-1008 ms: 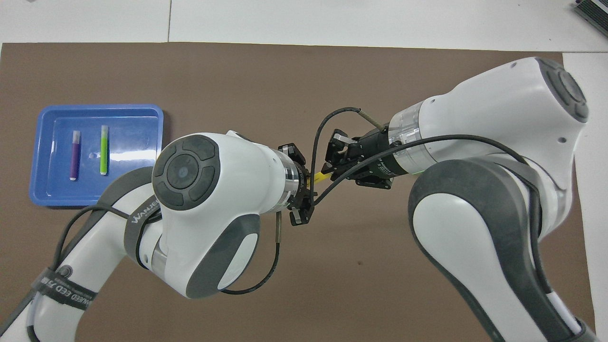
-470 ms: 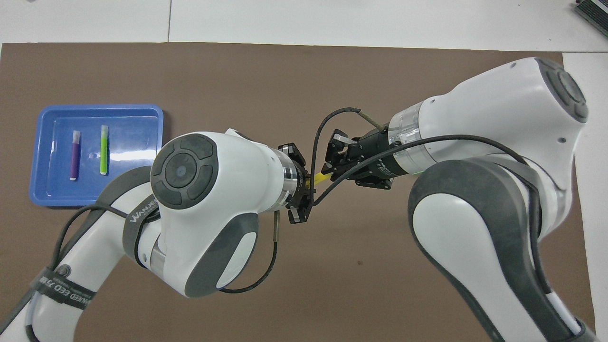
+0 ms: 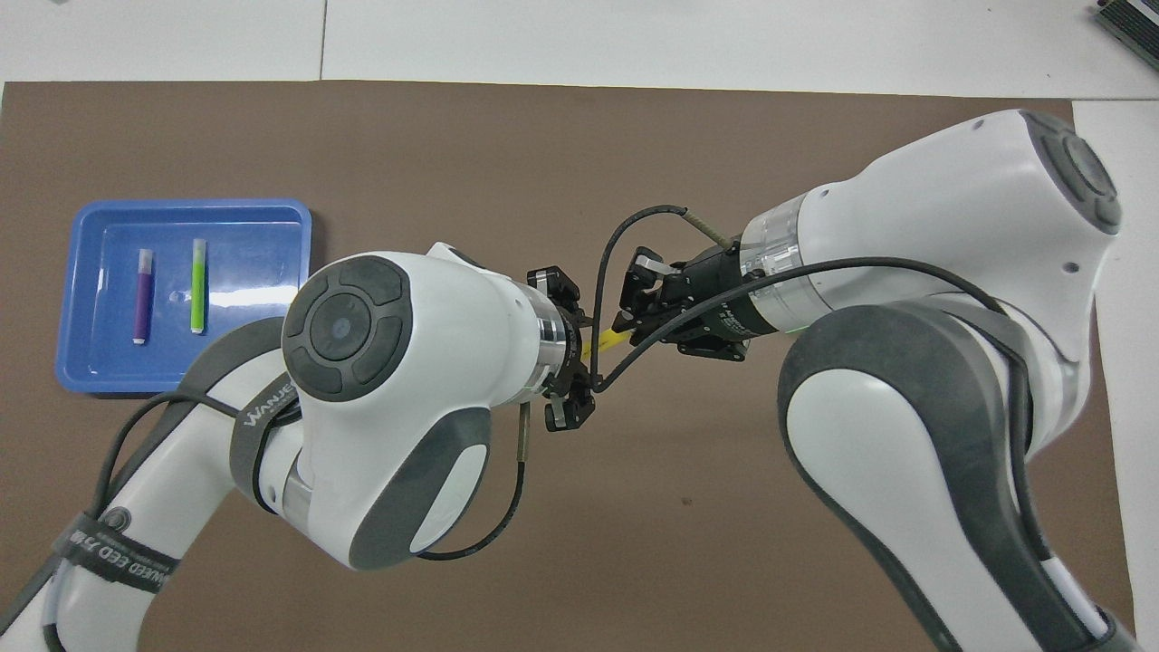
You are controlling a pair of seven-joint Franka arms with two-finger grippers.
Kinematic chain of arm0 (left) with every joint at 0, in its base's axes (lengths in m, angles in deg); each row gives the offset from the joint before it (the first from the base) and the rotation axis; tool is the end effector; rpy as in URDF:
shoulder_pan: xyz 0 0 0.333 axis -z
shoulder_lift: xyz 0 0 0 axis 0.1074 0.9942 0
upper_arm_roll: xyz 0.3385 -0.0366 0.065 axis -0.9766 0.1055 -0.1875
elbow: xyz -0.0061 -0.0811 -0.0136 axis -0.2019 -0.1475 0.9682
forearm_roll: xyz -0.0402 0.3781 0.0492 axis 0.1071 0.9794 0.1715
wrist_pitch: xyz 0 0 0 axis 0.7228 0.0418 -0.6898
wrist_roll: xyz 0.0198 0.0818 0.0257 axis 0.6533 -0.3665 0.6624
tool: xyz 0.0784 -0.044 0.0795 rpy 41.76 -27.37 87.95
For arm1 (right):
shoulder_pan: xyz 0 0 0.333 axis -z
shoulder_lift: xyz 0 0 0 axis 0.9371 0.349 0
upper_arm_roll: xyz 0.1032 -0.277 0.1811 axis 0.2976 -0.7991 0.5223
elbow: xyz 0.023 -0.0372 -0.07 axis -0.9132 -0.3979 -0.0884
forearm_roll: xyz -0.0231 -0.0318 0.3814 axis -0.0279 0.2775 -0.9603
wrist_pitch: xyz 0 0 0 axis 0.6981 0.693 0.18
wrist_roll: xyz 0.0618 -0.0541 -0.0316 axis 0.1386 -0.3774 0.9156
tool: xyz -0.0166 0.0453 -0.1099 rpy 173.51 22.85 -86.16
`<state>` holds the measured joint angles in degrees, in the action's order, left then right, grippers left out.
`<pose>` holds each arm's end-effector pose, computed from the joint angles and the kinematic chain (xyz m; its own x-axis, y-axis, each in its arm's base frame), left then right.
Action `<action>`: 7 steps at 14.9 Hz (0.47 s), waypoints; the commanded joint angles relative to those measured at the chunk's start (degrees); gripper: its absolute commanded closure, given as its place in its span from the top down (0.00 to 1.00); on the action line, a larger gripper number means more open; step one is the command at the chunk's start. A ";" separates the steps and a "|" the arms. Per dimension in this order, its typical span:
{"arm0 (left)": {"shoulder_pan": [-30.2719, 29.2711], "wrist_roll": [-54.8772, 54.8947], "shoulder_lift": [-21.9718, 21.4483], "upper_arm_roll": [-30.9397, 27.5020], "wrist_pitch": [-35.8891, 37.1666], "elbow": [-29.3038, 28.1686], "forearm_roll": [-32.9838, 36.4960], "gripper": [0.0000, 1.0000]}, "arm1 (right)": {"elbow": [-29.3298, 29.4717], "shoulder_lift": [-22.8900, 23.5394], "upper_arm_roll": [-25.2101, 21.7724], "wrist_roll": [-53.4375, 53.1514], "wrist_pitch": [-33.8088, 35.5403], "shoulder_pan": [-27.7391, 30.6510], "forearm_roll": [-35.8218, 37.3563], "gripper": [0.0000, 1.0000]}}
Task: Right arm passes pens to left for tray arrangement
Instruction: 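Grasp the yellow pen with the left gripper from the right gripper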
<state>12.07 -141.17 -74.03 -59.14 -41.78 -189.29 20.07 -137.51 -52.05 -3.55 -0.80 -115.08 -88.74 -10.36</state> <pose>0.4686 -0.3930 0.5578 -0.0465 0.9275 -0.3708 0.9973 0.0645 0.0362 0.5458 0.2661 0.5800 0.8644 -0.3888 -0.3189 -0.4966 -0.7597 -0.4197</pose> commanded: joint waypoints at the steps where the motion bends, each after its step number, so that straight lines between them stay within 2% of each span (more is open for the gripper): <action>1: -0.13 0.76 -1.21 -0.34 0.65 -0.48 0.08 0.44 | -1.71 -1.46 0.06 0.74 -0.46 0.36 -1.26 0.06; 3: -0.13 0.76 -1.39 -0.34 0.48 -0.66 0.08 0.39 | -1.71 -1.46 0.06 0.83 -0.54 0.36 -1.26 0.06; 6: -0.21 0.85 -1.39 -0.42 0.56 -0.66 0.08 0.17 | -1.71 -1.46 -0.03 0.83 -0.54 0.36 -1.26 0.06; 7: -0.22 0.93 -1.39 -0.42 0.56 -0.57 0.08 0.15 | -1.71 -1.46 0.06 0.83 -0.46 0.36 -1.26 0.06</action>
<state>12.02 -141.17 -74.12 -59.33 -41.97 -189.30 20.35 -137.55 -52.13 -3.57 -0.80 -114.46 -88.74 -10.40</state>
